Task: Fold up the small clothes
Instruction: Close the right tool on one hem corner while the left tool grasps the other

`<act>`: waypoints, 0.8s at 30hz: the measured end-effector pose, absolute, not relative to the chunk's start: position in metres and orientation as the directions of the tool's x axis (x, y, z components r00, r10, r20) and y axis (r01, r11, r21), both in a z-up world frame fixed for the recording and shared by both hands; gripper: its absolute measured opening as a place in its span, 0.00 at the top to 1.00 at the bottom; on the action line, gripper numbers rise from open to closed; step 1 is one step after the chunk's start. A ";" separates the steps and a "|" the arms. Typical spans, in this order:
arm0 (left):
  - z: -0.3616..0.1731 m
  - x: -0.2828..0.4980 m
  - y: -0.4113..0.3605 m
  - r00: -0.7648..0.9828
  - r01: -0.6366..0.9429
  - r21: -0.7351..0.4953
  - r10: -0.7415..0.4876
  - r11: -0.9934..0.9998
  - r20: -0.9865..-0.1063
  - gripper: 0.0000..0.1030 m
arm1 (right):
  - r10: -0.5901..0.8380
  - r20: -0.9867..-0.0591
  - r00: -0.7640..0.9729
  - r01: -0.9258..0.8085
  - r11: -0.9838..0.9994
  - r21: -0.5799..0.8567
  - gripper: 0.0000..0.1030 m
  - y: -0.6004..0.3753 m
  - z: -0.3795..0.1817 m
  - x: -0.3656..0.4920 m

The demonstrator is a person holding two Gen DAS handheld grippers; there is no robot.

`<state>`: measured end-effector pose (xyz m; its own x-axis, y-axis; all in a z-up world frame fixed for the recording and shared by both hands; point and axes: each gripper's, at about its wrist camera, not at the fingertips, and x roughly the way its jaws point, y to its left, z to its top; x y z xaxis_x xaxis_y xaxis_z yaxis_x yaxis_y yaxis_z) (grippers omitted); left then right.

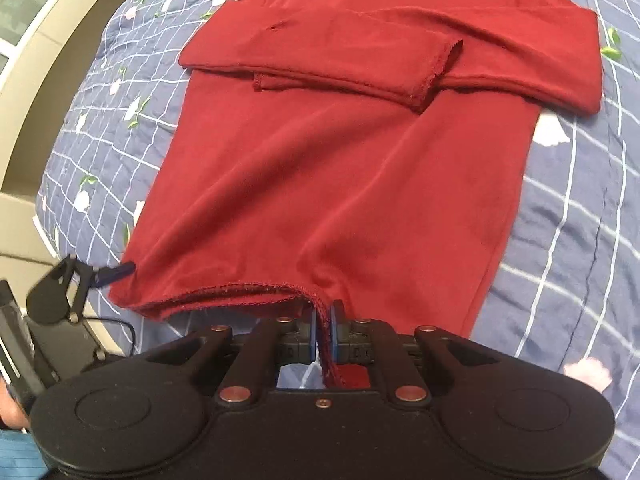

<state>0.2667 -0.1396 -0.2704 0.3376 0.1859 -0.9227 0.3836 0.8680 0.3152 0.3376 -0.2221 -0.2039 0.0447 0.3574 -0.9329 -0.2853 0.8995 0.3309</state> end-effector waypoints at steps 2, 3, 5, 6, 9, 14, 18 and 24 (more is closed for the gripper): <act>-0.273 0.273 -0.137 0.350 0.377 0.356 0.224 0.855 -0.909 0.24 | 0.347 -0.937 0.040 -0.313 0.895 0.318 0.94 -0.221 -0.204 0.336; -0.273 0.276 -0.134 0.352 0.370 0.364 0.233 0.855 -0.907 0.28 | 0.341 -0.939 0.037 -0.326 0.892 0.311 0.94 -0.221 -0.206 0.336; -0.272 0.281 -0.127 0.357 0.359 0.384 0.255 0.851 -0.899 0.38 | 0.327 -0.944 0.034 -0.365 0.884 0.293 0.94 -0.217 -0.208 0.331; -0.271 0.283 -0.124 0.361 0.359 0.395 0.264 0.845 -0.894 0.42 | 0.322 -0.946 0.032 -0.388 0.876 0.285 0.94 -0.213 -0.209 0.328; -0.269 0.281 -0.116 0.374 0.387 0.418 0.275 0.822 -0.886 0.49 | 0.292 -0.955 0.044 -0.491 0.839 0.234 0.93 -0.206 -0.210 0.314; -0.264 0.276 -0.109 0.362 0.454 0.411 0.258 0.791 -0.896 0.88 | 0.232 -0.969 0.085 -0.666 0.736 0.118 0.81 -0.192 -0.216 0.285; -0.249 0.284 -0.106 0.333 0.408 0.351 0.221 0.842 -0.917 0.93 | 0.205 -0.974 0.094 -0.722 0.688 0.076 0.67 -0.187 -0.225 0.268; -0.226 0.301 -0.101 0.284 0.322 0.305 0.215 0.896 -0.934 0.93 | 0.146 -0.978 0.149 -0.808 0.588 -0.035 0.46 -0.176 -0.239 0.242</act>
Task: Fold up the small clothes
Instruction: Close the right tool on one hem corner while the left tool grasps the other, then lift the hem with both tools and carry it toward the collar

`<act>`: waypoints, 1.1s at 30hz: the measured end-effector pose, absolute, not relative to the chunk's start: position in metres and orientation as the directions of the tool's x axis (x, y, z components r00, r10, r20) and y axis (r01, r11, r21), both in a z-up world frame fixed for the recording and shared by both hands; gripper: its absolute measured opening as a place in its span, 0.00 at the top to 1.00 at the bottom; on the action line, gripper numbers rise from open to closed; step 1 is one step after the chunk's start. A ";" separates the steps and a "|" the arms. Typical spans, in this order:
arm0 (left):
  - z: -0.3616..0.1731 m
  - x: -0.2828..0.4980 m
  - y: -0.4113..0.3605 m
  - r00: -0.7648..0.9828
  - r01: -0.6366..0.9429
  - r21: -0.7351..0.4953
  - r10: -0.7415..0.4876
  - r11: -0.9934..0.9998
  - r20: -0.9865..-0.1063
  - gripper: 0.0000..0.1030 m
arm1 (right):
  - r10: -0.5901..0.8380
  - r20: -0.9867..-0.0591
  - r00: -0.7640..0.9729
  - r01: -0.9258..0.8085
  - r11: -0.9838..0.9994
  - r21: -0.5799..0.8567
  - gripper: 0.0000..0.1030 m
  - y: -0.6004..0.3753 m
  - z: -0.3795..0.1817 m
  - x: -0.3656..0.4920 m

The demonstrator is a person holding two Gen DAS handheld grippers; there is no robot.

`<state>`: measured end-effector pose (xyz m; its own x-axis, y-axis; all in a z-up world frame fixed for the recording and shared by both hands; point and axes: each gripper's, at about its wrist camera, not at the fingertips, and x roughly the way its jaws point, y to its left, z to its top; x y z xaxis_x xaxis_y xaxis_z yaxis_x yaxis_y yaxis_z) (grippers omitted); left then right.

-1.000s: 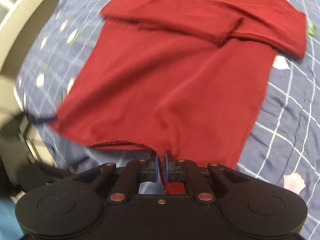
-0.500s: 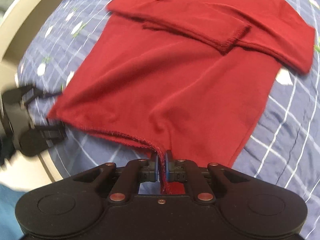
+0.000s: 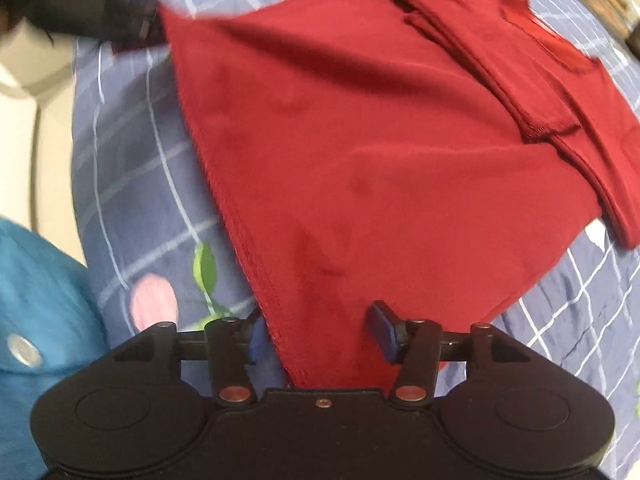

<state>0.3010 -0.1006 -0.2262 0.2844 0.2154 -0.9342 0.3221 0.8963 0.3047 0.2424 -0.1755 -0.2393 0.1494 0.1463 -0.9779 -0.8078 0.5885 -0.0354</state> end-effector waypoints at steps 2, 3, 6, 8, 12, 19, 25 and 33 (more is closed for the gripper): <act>-0.220 0.303 -0.100 0.282 0.314 0.294 0.207 0.903 -0.937 0.93 | 0.110 -0.977 0.181 -0.821 0.563 -0.089 0.49 -0.171 -0.246 0.236; -0.218 0.302 -0.100 0.286 0.314 0.296 0.207 0.902 -0.936 0.92 | 0.108 -0.975 0.195 -0.821 0.562 -0.102 0.58 -0.169 -0.247 0.234; -0.220 0.297 -0.103 0.313 0.352 0.347 0.240 0.869 -0.919 0.87 | 0.097 -0.959 0.265 -0.804 0.572 -0.164 0.92 -0.170 -0.240 0.231; -0.226 0.291 -0.108 0.330 0.390 0.393 0.272 0.833 -0.904 0.86 | 0.108 -0.953 0.284 -0.783 0.600 -0.165 0.94 -0.176 -0.231 0.232; -0.244 0.280 -0.117 0.340 0.481 0.436 0.297 0.760 -0.892 0.87 | 0.108 -0.947 0.301 -0.777 0.604 -0.178 0.95 -0.187 -0.213 0.230; -0.239 0.247 -0.134 0.443 0.591 0.492 0.253 0.639 -0.860 0.96 | 0.051 -0.942 0.332 -0.792 0.558 -0.249 0.96 -0.190 -0.191 0.202; -0.227 0.211 -0.131 0.533 0.608 0.548 0.217 0.574 -0.818 0.97 | 0.019 -0.944 0.331 -0.786 0.558 -0.264 0.96 -0.183 -0.180 0.171; -0.216 0.158 -0.112 0.539 0.618 0.532 0.181 0.579 -0.823 0.97 | 0.015 -0.947 0.322 -0.740 0.628 -0.242 0.96 -0.170 -0.167 0.101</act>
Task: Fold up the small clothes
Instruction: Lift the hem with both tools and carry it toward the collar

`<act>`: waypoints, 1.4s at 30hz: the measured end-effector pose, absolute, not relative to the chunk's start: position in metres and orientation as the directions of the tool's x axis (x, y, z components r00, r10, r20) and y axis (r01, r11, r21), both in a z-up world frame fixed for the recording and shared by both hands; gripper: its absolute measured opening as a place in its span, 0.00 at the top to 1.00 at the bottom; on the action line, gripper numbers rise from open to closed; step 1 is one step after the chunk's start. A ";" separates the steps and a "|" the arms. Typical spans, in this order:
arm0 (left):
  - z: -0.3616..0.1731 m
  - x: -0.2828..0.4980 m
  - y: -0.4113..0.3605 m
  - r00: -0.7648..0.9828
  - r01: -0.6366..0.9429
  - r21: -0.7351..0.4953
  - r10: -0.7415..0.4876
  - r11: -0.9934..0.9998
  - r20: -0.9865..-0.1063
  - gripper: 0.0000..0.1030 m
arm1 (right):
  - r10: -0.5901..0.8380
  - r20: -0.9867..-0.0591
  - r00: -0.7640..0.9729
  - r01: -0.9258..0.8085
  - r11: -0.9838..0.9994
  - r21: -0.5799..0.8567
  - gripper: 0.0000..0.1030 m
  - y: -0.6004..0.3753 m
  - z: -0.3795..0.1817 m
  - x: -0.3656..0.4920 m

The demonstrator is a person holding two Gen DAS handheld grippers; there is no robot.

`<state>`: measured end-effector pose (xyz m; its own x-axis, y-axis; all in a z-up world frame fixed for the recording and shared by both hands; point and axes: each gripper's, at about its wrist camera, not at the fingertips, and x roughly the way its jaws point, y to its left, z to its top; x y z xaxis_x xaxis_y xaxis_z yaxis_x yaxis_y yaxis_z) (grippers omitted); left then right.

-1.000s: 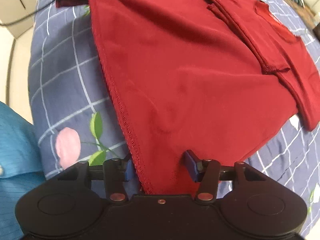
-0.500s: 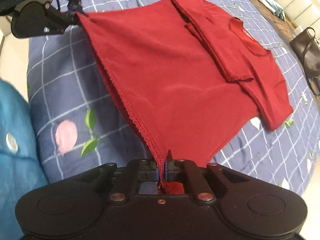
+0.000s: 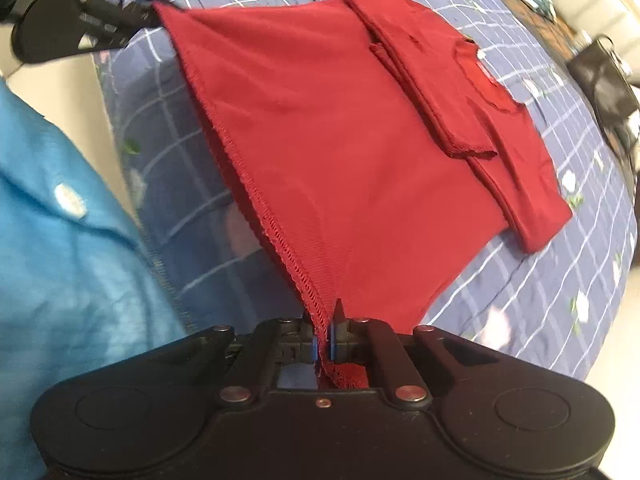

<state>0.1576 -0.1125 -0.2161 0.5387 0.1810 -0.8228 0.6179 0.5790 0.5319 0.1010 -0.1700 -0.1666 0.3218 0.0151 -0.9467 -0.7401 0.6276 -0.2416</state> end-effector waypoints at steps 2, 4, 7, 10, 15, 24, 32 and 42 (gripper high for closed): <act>-0.214 0.136 -0.107 0.533 0.640 0.522 0.164 0.564 -0.830 0.97 | 0.019 -0.952 0.307 -0.722 0.656 -0.220 0.96 -0.170 -0.162 0.083; -0.214 0.114 -0.103 0.523 0.666 0.507 0.143 0.548 -0.840 0.97 | 0.019 -0.958 0.286 -0.701 0.686 -0.195 0.96 -0.172 -0.159 0.066; -0.212 0.082 -0.096 0.494 0.697 0.465 0.104 0.546 -0.863 0.97 | 0.019 -0.968 0.248 -0.666 0.729 -0.156 0.96 -0.176 -0.155 0.044; -0.210 0.056 -0.091 0.471 0.714 0.428 0.073 0.554 -0.879 0.97 | 0.025 -0.977 0.212 -0.632 0.766 -0.118 0.96 -0.176 -0.154 0.023; -0.207 0.038 -0.083 0.465 0.700 0.412 0.066 0.584 -0.883 0.97 | 0.042 -0.980 0.193 -0.572 0.817 -0.078 0.96 -0.174 -0.154 0.008; -0.203 0.038 -0.075 0.482 0.670 0.417 0.067 0.614 -0.873 0.95 | 0.048 -0.971 0.235 -0.485 0.872 -0.074 0.96 -0.180 -0.141 0.012; -0.207 0.038 -0.069 0.471 0.637 0.395 0.072 0.662 -0.879 0.92 | 0.051 -0.965 0.257 -0.435 0.898 -0.068 0.96 -0.184 -0.133 0.015; -0.204 0.033 -0.051 0.467 0.574 0.399 0.114 0.716 -0.877 0.93 | 0.061 -0.962 0.265 -0.407 0.912 -0.054 0.96 -0.181 -0.133 0.016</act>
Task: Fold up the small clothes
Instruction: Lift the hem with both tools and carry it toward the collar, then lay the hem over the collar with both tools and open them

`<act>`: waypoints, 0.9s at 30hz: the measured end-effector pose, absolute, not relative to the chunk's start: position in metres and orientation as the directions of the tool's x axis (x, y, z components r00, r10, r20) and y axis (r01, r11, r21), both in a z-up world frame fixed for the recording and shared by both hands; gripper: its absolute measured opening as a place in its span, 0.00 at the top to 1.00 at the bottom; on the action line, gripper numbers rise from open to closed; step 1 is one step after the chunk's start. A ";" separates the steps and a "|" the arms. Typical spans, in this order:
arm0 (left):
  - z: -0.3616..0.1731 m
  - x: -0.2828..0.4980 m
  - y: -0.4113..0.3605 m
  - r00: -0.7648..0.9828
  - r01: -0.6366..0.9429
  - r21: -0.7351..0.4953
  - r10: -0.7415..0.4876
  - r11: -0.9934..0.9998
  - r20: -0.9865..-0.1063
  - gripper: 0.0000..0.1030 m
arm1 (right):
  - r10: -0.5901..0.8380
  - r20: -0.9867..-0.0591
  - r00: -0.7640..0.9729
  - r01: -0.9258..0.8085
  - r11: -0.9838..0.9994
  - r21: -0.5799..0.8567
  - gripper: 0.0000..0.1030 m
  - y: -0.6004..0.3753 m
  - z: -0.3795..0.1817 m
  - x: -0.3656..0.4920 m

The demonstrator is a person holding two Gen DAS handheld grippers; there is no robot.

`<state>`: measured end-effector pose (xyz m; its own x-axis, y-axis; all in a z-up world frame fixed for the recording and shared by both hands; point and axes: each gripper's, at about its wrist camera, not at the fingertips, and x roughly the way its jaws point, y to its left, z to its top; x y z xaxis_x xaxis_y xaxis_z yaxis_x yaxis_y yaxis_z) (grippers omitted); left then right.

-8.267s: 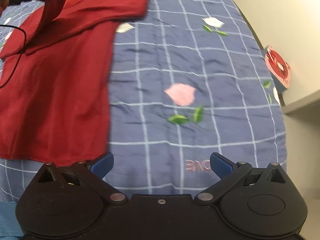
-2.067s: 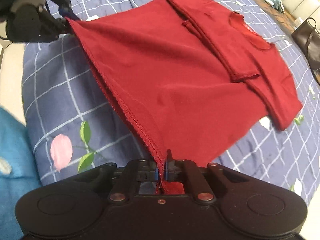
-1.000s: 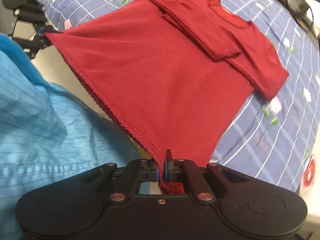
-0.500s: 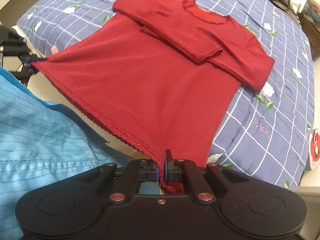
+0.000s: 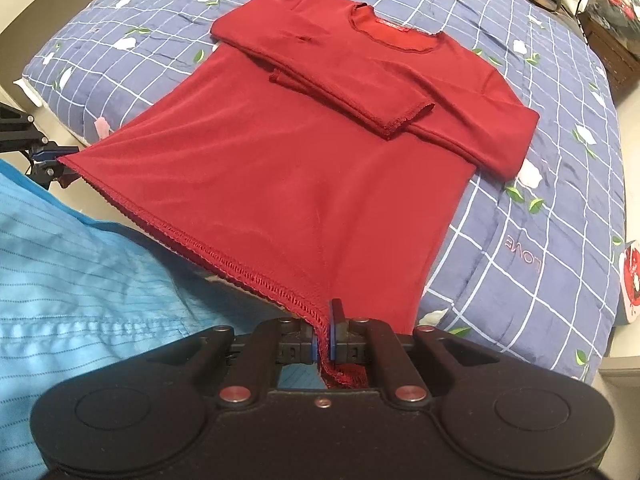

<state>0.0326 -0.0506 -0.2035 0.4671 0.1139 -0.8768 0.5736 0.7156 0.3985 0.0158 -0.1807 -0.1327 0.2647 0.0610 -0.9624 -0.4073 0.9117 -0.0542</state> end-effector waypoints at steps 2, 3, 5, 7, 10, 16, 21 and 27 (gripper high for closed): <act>-0.203 0.031 -0.050 0.466 0.571 0.399 0.117 0.717 -0.877 0.93 | 0.062 -0.962 0.267 -0.404 0.913 -0.053 0.96 -0.180 -0.132 0.015; -0.203 0.031 -0.050 0.465 0.571 0.398 0.117 0.718 -0.878 0.93 | 0.062 -0.961 0.268 -0.400 0.915 -0.052 0.96 -0.181 -0.132 0.015; -0.204 0.030 -0.050 0.458 0.574 0.394 0.118 0.718 -0.881 0.93 | 0.066 -0.961 0.269 -0.384 0.922 -0.044 0.96 -0.184 -0.132 0.016; -0.205 0.032 -0.050 0.448 0.571 0.392 0.127 0.721 -0.885 0.93 | 0.066 -0.961 0.268 -0.375 0.926 -0.041 0.96 -0.187 -0.132 0.017; -0.207 0.037 -0.047 0.434 0.553 0.396 0.153 0.733 -0.888 0.93 | 0.063 -0.963 0.261 -0.370 0.928 -0.039 0.96 -0.190 -0.135 0.019; -0.197 0.054 -0.044 0.428 0.540 0.374 0.136 0.754 -0.893 0.96 | 0.085 -0.956 0.280 -0.338 0.941 -0.016 0.96 -0.199 -0.139 0.041; -0.177 0.094 -0.043 0.452 0.493 0.370 0.132 0.788 -0.882 0.96 | 0.084 -0.932 0.351 -0.390 0.919 -0.064 0.96 -0.196 -0.126 0.081; -0.148 0.177 -0.049 0.515 0.431 0.384 0.127 0.816 -0.848 0.96 | 0.080 -0.904 0.420 -0.400 0.910 -0.106 0.95 -0.202 -0.114 0.150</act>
<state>0.1773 -0.0493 -0.1475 0.5148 0.1272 -0.8478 0.4310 0.8164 0.3842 0.1503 -0.2022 -0.1142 0.4197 0.0796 -0.9041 -0.4000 0.9104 -0.1055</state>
